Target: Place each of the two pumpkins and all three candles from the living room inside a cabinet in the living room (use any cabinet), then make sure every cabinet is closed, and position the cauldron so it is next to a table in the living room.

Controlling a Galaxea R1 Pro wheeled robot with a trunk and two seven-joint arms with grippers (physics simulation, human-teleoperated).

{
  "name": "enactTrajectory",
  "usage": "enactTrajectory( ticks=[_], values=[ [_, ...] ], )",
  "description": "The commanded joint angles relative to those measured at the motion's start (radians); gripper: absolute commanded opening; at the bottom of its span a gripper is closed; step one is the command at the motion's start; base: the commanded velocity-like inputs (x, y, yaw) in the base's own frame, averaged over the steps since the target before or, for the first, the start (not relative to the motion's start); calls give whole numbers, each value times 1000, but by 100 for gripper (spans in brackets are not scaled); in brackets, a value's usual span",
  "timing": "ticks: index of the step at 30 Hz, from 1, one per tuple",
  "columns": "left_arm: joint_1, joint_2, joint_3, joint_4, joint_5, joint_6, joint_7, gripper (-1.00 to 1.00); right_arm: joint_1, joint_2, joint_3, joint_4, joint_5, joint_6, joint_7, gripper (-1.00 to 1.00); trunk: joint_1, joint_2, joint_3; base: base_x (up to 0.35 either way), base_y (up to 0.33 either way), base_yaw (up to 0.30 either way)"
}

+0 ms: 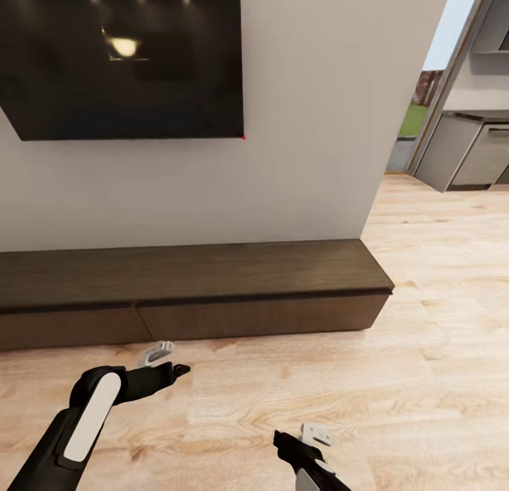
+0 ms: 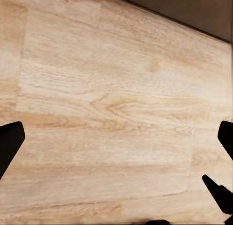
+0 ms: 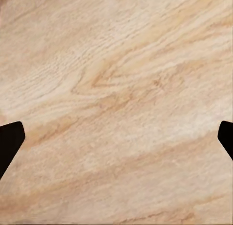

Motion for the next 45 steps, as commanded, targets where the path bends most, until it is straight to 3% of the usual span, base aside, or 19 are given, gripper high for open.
enactTrajectory(
  ticks=[1,2,5,6,7,12,15,24,28,34,37,42,45],
  values=[
    [-1,0,-10,-2,15,4,9,100,-1,0,5,1,-14,-4,66,100,4,-8,-4,0,0,0],
    [-1,0,-17,-2,24,4,9,100,-1,0,3,1,-18,-3,146,100,8,-15,-7,0,0,0],
    [0,1,-31,-2,39,4,9,100,-1,-17,-1,2,-24,0,290,100,19,-36,-17,0,0,0],
    [0,2,-32,-2,40,4,9,100,-1,-18,-1,2,-24,2,302,100,23,-43,-20,0,0,0],
    [0,5,-35,-3,44,4,9,100,-1,-25,-3,1,-25,57,340,100,27,-50,-23,0,0,0],
    [0,8,-37,-4,51,4,9,100,-1,-26,-5,1,-27,71,345,100,46,-85,-38,0,0,0],
    [0,10,-39,-4,76,4,9,100,0,-34,-3,1,-88,75,347,100,57,-106,-48,0,0,0],
    [0,13,-31,-4,80,4,9,100,-1,-40,-3,2,-119,45,346,100,92,-169,-76,0,0,0],
    [0,51,-30,-4,98,4,9,100,-1,-43,-4,1,-145,-7,359,100,107,-197,-89,0,0,0],
    [1,112,-36,-22,214,4,9,100,-1,-103,-66,-31,-317,2,420,100,130,-239,-107,0,0,0],
    [3,128,-38,-38,247,4,9,100,-1,-114,-92,-79,-385,25,481,100,142,-260,-117,0,0,0],
    [4,138,-40,-44,324,4,9,100,-3,-123,-160,-123,-531,75,646,100,161,-295,-132,0,0,0],
    [5,150,-38,-45,340,4,9,100,-5,-124,-169,-160,-556,80,670,100,172,-316,-142,0,0,0]
  ],
)
